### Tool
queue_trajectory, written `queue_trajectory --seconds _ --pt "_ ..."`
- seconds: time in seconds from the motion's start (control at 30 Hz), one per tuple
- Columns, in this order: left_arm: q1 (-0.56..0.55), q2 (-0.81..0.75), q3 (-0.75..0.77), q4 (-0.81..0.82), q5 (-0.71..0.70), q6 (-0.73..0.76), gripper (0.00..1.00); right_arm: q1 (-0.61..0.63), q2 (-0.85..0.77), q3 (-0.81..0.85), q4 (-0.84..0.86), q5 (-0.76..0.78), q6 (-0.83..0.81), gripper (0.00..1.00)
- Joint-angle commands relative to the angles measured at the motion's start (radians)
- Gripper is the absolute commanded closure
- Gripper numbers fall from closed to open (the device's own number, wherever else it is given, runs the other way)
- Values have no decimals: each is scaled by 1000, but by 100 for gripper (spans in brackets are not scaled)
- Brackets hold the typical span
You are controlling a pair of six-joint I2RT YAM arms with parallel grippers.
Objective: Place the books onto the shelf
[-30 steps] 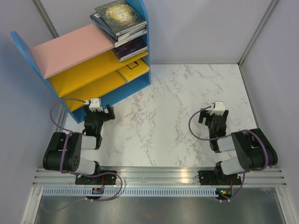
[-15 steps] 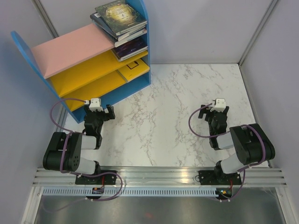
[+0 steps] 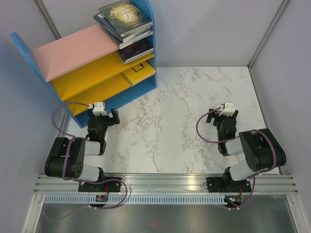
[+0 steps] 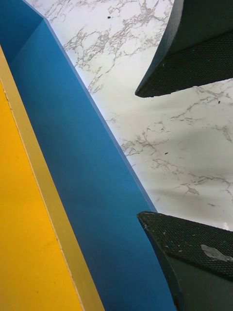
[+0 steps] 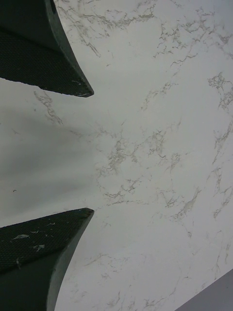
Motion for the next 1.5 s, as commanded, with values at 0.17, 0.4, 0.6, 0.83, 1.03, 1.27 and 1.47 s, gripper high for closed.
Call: queue_trajectory --seconds 0.17,0.4,0.6,0.83,1.03,1.27,1.47 --pt "4 0 0 70 -4 56 0 -4 -1 21 49 -24 -3 2" --pt "4 0 0 70 -6 58 0 -6 0 21 50 -24 -3 2" --pt "4 0 0 70 -4 58 0 -23 2 33 31 -58 -3 2" --pt "4 0 1 70 -4 56 0 -24 2 33 31 -58 -3 2" --pt "4 0 0 70 -4 58 0 -24 2 33 31 -58 -3 2" --pt "4 0 0 70 -4 56 0 -24 2 32 31 -58 -3 2" --pt "4 0 0 70 -4 58 0 -26 6 35 29 -61 -3 2"
